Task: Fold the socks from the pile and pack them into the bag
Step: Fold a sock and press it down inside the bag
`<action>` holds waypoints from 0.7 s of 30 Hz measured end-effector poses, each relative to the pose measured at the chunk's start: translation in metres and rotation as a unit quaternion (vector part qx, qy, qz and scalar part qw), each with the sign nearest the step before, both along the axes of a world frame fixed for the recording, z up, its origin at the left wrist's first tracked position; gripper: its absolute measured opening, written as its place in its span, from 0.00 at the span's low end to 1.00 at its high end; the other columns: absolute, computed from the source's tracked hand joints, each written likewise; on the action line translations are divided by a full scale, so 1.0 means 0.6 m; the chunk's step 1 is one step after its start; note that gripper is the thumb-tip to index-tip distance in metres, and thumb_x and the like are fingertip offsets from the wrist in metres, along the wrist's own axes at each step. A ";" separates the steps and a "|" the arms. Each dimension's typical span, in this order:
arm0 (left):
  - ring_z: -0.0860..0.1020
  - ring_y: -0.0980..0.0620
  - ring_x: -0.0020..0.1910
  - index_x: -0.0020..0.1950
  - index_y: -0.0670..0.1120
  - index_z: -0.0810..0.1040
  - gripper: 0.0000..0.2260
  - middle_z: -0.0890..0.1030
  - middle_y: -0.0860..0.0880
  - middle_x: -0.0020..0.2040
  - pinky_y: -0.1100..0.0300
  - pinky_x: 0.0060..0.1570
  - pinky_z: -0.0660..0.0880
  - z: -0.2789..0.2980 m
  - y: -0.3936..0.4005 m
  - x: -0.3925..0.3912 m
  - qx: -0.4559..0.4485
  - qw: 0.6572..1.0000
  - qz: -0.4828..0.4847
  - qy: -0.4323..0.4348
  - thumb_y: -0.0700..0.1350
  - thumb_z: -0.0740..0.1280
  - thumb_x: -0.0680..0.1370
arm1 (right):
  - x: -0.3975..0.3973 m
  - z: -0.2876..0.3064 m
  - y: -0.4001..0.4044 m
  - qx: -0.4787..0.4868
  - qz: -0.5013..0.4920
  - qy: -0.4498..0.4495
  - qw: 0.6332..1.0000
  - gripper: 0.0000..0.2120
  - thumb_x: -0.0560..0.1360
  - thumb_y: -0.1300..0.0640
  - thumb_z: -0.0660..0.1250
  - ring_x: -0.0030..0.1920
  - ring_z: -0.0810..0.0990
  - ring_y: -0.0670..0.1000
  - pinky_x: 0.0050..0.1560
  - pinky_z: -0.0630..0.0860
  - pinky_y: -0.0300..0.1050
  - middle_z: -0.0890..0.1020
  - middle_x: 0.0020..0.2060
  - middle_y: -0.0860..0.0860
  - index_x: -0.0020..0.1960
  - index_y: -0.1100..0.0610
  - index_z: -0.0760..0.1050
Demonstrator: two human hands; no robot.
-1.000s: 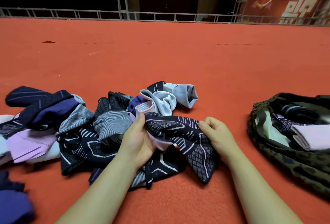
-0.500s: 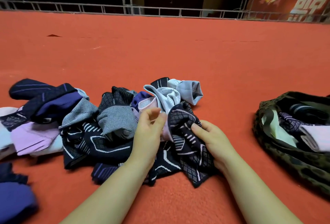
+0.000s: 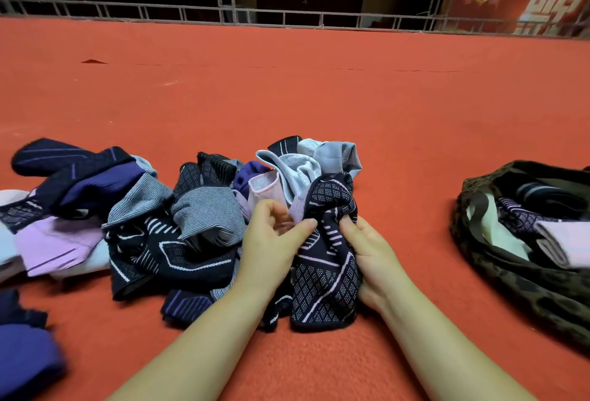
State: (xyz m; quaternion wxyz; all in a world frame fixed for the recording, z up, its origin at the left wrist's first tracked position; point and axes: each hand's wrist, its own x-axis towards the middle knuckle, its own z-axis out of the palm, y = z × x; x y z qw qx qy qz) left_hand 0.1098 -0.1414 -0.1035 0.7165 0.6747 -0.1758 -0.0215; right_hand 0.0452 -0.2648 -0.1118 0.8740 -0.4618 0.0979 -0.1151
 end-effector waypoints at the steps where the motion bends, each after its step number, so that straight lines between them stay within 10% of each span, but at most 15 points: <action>1: 0.71 0.58 0.29 0.40 0.49 0.69 0.13 0.73 0.54 0.32 0.61 0.34 0.70 -0.001 0.000 0.000 -0.002 1.000 0.007 0.001 0.39 0.73 0.72 | 0.000 0.000 0.000 -0.002 -0.001 0.000 1.000 0.14 0.68 0.55 0.66 0.39 0.83 0.55 0.46 0.81 0.50 0.83 0.42 0.59 0.51 0.60 0.75; 7: 0.77 0.50 0.34 0.39 0.47 0.75 0.08 0.78 0.49 0.31 0.55 0.39 0.77 0.001 -0.001 0.002 -0.058 0.997 -0.014 0.058 0.38 0.65 0.77 | 0.001 -0.003 -0.006 -0.026 -0.031 0.017 0.999 0.35 0.58 0.44 0.80 0.49 0.80 0.62 0.57 0.75 0.62 0.80 0.53 0.66 0.56 0.63 0.75; 11: 0.73 0.53 0.34 0.43 0.46 0.72 0.06 0.75 0.48 0.34 0.63 0.35 0.72 0.005 -0.004 -0.005 -0.060 0.995 -0.059 0.046 0.38 0.66 0.77 | 0.000 -0.003 -0.002 -0.035 -0.042 -0.002 0.999 0.19 0.66 0.50 0.70 0.42 0.82 0.57 0.49 0.80 0.52 0.82 0.46 0.61 0.51 0.60 0.76; 16: 0.75 0.51 0.39 0.46 0.46 0.72 0.13 0.78 0.46 0.38 0.54 0.43 0.74 -0.003 -0.005 0.002 -0.057 0.995 -0.064 0.050 0.45 0.73 0.67 | 0.003 -0.011 0.000 -0.050 -0.012 -0.019 0.999 0.18 0.65 0.51 0.70 0.42 0.82 0.54 0.46 0.80 0.47 0.83 0.45 0.58 0.51 0.59 0.76; 21: 0.78 0.53 0.33 0.43 0.43 0.74 0.06 0.80 0.46 0.35 0.60 0.37 0.77 0.005 -0.004 0.003 -0.129 0.983 -0.069 0.112 0.37 0.61 0.79 | 0.003 -0.009 -0.031 -0.088 -0.015 0.021 0.996 0.19 0.67 0.48 0.70 0.39 0.82 0.54 0.44 0.79 0.48 0.83 0.42 0.58 0.50 0.62 0.75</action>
